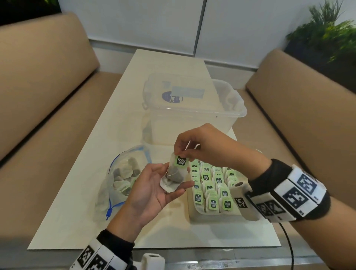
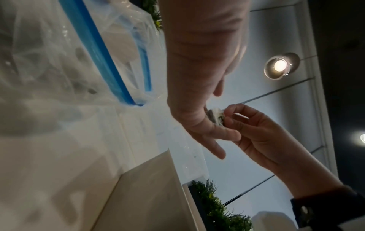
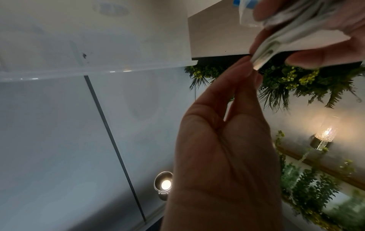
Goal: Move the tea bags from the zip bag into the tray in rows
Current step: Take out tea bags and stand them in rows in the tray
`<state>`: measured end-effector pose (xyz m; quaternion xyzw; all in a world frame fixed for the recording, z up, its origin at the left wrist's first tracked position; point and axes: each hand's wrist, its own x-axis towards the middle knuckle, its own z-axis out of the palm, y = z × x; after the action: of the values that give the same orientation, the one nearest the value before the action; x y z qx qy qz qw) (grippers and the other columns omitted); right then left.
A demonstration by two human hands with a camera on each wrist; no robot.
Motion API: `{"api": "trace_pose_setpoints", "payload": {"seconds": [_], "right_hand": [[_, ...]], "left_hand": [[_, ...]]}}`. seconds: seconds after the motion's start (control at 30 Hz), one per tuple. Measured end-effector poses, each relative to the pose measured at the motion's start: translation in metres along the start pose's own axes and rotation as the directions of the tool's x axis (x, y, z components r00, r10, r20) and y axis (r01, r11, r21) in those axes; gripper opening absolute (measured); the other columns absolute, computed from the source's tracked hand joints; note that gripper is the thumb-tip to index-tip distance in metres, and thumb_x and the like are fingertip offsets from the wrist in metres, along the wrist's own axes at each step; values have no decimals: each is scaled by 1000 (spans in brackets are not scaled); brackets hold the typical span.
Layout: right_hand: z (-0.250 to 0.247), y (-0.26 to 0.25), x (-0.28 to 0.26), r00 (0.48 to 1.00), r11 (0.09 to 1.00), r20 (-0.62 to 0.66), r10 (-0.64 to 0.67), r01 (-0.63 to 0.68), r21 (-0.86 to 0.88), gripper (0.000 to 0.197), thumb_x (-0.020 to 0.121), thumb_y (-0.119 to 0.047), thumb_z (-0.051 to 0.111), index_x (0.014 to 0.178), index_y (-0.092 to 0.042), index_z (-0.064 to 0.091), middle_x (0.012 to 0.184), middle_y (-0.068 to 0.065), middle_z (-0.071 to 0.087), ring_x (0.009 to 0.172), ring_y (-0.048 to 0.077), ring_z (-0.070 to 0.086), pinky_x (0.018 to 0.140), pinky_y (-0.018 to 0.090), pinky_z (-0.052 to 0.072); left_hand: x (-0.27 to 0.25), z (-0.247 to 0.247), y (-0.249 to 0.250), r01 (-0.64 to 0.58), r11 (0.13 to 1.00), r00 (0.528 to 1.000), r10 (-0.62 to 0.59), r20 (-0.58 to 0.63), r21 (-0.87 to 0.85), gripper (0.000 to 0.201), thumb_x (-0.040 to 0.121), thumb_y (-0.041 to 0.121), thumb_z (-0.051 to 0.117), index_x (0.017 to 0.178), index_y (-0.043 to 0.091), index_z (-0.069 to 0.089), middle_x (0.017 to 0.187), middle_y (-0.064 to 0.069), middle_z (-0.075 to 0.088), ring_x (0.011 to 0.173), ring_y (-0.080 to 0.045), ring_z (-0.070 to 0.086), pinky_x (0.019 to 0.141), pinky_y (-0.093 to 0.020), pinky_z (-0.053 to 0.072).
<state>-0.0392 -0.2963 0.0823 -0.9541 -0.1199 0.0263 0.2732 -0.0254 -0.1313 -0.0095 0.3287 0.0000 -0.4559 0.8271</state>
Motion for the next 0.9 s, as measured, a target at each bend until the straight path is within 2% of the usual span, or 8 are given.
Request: {"api": "trace_pose_setpoints", "payload": {"seconds": [0.07, 0.17, 0.3, 0.4, 0.5, 0.6, 0.73, 0.9], "right_hand": [[-2, -2, 0, 1000, 1000, -1, -28, 28, -10, 14, 84, -3, 65, 89, -15, 68, 73, -20, 60, 66, 8, 64, 64, 12, 50], [-6, -3, -2, 997, 997, -63, -47, 51, 56, 18, 85, -4, 65, 95, -19, 66, 79, -18, 61, 75, 4, 63, 67, 10, 50], [-8, 3, -7, 983, 957, -185, 13, 42, 289, 22, 84, -4, 67, 99, -20, 65, 82, -9, 65, 78, 12, 66, 73, 23, 56], [-7, 7, -7, 973, 940, -225, 46, 34, 341, 18, 83, -4, 68, 95, -17, 67, 80, -10, 67, 73, 5, 65, 73, 21, 56], [-7, 9, -7, 972, 944, -228, 50, 28, 328, 17, 83, -4, 68, 93, -17, 68, 82, -8, 69, 71, 5, 65, 72, 24, 57], [-9, 8, -8, 975, 964, -218, 39, 21, 265, 17, 84, -4, 67, 93, -19, 67, 84, -4, 70, 71, 13, 67, 71, 27, 58], [-15, 3, -11, 985, 987, -175, 12, 17, 161, 19, 83, -6, 68, 95, -21, 66, 82, -7, 68, 73, 3, 64, 67, 12, 51], [-25, -2, -21, 993, 997, -120, -6, 15, 73, 14, 82, -2, 67, 87, -14, 64, 78, -11, 65, 70, 10, 65, 68, 25, 56]], "left_hand": [[2, 1, -2, -94, 986, 994, 102, -48, 139, 40, 80, 31, 56, 111, 6, 65, 111, -14, 69, 89, -37, 70, 56, -24, 57], [4, 2, -5, -262, 905, 951, 302, -72, 334, 36, 67, 21, 69, 102, 13, 67, 99, -6, 70, 85, -27, 72, 59, -18, 53], [4, -1, -4, -413, 800, 868, 491, -78, 435, 40, 60, 20, 87, 97, 25, 71, 101, -7, 69, 91, -30, 70, 64, -19, 53], [5, 3, -2, -477, 756, 821, 565, -79, 449, 29, 65, 20, 82, 92, 27, 72, 90, -1, 70, 90, -28, 70, 63, -19, 53], [7, 8, -1, -495, 774, 811, 574, -108, 395, 25, 67, 20, 69, 92, 19, 68, 78, 6, 72, 77, -22, 73, 59, -17, 53], [8, 9, -4, -469, 798, 831, 544, -116, 379, 26, 68, 19, 67, 94, 16, 67, 77, 5, 72, 77, -21, 73, 60, -17, 54], [11, 9, -9, -430, 830, 857, 499, -129, 354, 27, 69, 20, 65, 94, 10, 67, 80, 2, 73, 76, -21, 73, 60, -18, 54], [12, 6, -11, -350, 834, 906, 417, -73, 426, 25, 71, 23, 64, 92, 11, 68, 88, -2, 74, 82, -25, 73, 60, -21, 55]]}}
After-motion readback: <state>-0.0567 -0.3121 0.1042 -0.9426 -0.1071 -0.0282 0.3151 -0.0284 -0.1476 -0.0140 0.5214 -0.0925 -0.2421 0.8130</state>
